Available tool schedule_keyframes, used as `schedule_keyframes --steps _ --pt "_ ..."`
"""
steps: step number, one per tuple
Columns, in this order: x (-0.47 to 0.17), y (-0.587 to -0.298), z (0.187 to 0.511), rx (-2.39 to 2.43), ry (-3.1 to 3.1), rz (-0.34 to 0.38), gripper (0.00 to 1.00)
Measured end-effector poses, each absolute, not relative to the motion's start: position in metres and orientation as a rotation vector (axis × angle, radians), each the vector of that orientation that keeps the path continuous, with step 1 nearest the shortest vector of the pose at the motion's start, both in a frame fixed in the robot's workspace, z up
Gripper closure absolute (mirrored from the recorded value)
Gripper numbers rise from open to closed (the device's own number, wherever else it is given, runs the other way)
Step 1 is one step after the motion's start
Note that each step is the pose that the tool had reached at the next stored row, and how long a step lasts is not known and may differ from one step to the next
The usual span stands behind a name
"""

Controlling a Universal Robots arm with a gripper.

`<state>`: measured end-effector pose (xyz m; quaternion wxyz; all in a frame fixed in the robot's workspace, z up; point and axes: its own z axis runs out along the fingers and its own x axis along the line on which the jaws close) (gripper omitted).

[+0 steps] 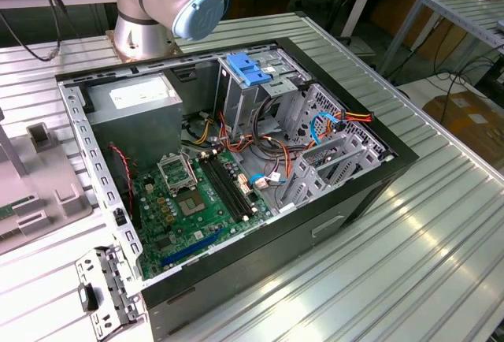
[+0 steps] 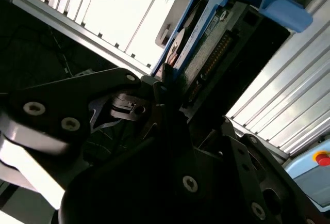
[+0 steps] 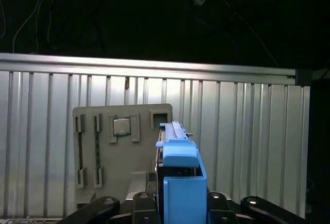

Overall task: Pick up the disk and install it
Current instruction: 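Pick up the disk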

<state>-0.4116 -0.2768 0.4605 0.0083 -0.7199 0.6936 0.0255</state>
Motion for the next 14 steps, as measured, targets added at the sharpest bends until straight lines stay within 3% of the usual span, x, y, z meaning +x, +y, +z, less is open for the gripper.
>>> schedule_keyframes --steps 14 --pt "-0.4066 -0.2838 0.4601 -2.261 2.179 0.056 0.63"
